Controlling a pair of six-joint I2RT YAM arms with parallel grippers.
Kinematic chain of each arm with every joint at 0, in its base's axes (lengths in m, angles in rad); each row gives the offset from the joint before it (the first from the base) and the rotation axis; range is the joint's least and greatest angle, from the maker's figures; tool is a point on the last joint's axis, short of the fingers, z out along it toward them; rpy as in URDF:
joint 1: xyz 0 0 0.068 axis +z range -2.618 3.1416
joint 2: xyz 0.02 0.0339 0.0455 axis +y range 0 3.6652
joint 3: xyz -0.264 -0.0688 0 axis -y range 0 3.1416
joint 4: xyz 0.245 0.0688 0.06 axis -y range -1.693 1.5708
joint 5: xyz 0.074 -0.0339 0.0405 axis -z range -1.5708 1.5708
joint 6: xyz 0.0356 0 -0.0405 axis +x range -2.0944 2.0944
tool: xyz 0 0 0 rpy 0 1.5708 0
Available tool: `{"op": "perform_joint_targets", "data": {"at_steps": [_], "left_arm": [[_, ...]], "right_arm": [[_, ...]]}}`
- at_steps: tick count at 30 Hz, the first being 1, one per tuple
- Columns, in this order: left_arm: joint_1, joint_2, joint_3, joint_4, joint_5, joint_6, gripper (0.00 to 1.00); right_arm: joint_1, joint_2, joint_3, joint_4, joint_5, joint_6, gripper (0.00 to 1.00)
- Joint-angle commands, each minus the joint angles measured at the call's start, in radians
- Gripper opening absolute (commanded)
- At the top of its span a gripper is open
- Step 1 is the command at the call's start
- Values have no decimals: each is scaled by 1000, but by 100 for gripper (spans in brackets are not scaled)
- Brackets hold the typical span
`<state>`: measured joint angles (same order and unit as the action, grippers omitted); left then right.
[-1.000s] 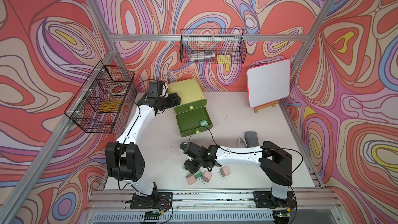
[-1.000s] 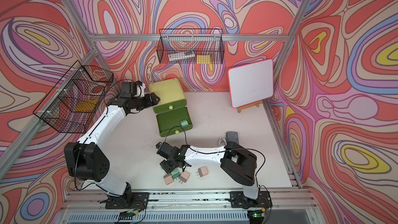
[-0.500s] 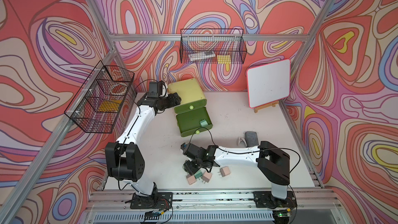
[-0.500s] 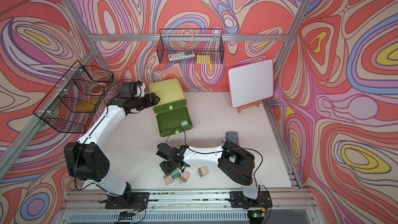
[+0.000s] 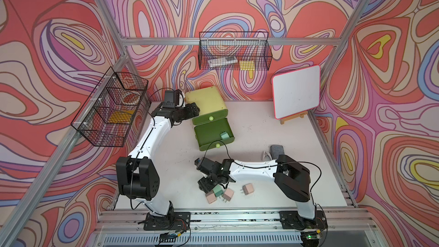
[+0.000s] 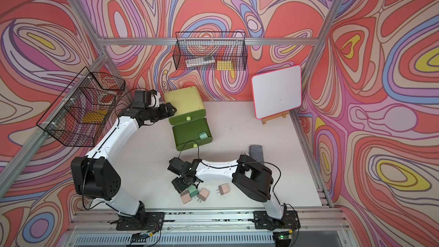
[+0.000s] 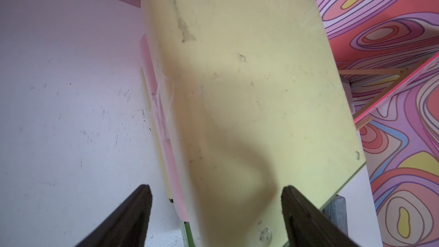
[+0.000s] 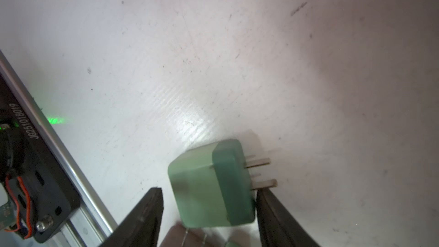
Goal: Place the plugs into the drawer by color
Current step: Pick up the plug from the center of the board.
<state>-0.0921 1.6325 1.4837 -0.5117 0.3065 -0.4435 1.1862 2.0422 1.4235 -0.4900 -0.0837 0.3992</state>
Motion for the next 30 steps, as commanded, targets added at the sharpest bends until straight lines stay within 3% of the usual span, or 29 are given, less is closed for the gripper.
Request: {"op": "perform_joint_targets", "data": {"at_steps": [1, 6, 14, 23, 30], "left_arm": [[-3, -12, -10, -33, -13, 19, 85], [-3, -14, -10, -33, -16, 22, 85], [-3, -17, -10, -33, -14, 22, 85], [-3, -20, -13, -28, -2, 14, 85], [-3, -25, -16, -24, 5, 7, 85]], "right_arm": [[6, 38, 45, -36, 6, -41, 70], [14, 69, 84, -73, 54, -80, 75], [58, 119, 160, -188, 232, -122, 83], [57, 51, 92, -219, 341, -135, 84], [57, 9, 65, -243, 392, -110, 78]]}}
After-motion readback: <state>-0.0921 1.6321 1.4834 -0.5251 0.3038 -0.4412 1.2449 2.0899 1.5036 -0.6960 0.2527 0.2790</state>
